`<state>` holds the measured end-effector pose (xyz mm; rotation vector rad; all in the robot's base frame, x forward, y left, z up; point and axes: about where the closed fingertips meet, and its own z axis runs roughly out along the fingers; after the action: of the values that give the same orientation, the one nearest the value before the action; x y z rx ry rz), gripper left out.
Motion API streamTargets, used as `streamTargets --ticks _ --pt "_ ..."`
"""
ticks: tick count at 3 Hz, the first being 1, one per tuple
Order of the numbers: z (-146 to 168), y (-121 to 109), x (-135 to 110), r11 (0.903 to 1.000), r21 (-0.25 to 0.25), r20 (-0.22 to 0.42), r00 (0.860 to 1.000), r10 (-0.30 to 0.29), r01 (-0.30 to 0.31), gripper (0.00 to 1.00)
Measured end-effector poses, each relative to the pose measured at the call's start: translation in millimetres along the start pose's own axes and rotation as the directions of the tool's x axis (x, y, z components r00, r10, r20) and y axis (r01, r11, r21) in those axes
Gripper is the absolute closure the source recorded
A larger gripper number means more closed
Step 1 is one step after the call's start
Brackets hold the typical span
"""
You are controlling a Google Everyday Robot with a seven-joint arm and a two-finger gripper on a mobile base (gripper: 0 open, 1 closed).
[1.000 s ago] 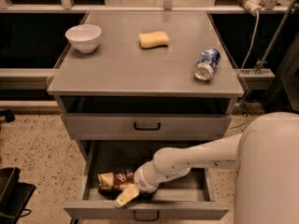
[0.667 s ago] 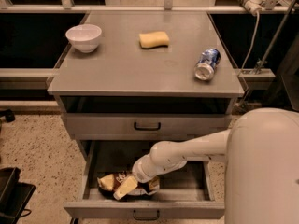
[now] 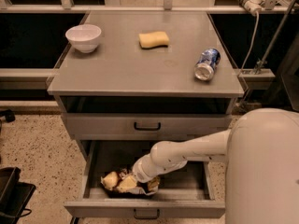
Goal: Pick brown chip bag from middle drawer and place on counter
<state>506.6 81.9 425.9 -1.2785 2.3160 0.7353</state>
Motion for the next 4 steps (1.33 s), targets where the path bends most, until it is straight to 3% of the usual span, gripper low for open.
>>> streamTargets --ticks 2,3,4 --pt "0 0 0 1.0000 0.000 0.000 1.000 0.000 0.000 0.88" --pt "0 0 0 1.0000 0.000 0.000 1.000 0.000 0.000 1.00" --pt "-19 4 -4 0.9998 -0.018 0.039 0.999 -0.009 0.009 1.00"
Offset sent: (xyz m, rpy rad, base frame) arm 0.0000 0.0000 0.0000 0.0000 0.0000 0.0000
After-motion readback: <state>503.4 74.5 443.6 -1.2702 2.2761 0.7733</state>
